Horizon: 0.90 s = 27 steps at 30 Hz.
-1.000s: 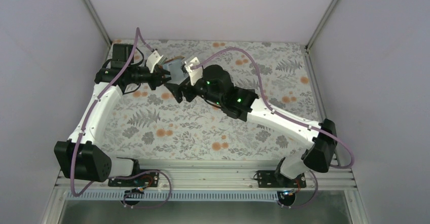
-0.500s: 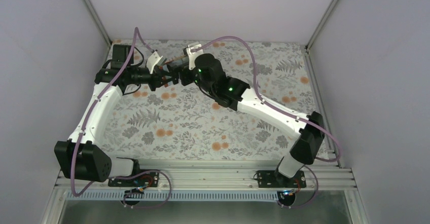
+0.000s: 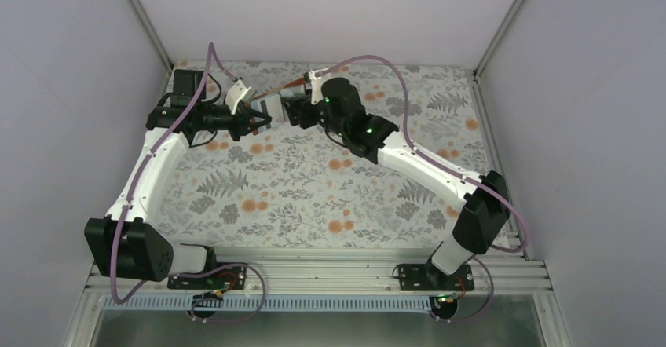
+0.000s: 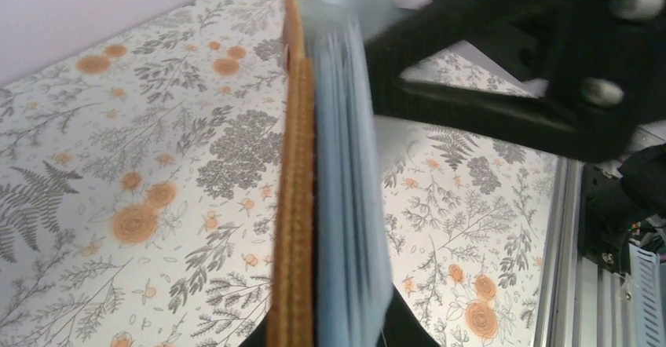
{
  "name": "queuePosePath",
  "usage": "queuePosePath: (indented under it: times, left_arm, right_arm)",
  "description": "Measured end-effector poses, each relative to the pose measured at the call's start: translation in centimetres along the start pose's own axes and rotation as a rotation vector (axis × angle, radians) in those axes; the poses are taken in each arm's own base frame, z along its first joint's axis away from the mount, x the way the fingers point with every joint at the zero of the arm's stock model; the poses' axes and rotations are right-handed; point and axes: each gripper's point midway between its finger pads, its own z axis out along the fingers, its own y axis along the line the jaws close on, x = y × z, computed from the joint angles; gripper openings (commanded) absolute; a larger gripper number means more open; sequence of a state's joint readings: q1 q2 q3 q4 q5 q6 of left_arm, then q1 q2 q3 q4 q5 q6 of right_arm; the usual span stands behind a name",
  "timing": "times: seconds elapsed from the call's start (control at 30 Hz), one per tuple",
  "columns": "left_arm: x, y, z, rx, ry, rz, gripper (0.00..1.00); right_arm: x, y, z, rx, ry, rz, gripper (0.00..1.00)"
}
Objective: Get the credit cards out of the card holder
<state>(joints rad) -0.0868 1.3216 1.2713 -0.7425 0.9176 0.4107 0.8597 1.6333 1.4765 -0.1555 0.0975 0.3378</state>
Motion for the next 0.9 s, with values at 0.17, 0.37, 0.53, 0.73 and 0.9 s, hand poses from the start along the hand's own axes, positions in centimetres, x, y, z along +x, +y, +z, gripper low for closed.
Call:
queuePosePath:
  times: [0.17,0.37,0.53,0.73,0.9]
  left_arm:
    - [0.0,-0.5,0.1,0.024,-0.004,0.007,0.02]
    - [0.1,-0.9,0.1,0.045,-0.003,0.011,0.02]
    - [0.1,-0.4,0.1,0.015,0.005,0.008,0.02]
    - [0.9,4.3,-0.3,-0.255,0.075,-0.006,0.02]
    - [1.6,7.2,-0.9,-0.442,0.134,0.004,0.02]
  right_arm:
    - [0.4,-2.5,-0.1,0.006,0.017,-0.011,0.71]
    - [0.4,-2.7,-0.5,-0.017,0.027,-0.066,0.68]
    - [0.0,-6.0,-1.6,0.050,0.044,-0.062,0.74]
    - [-0.5,-7.0,-3.7,0.069,0.070,-0.102,0.65]
    - [-1.0,-3.6,-4.5,-0.042,0.073,-0.153,0.60]
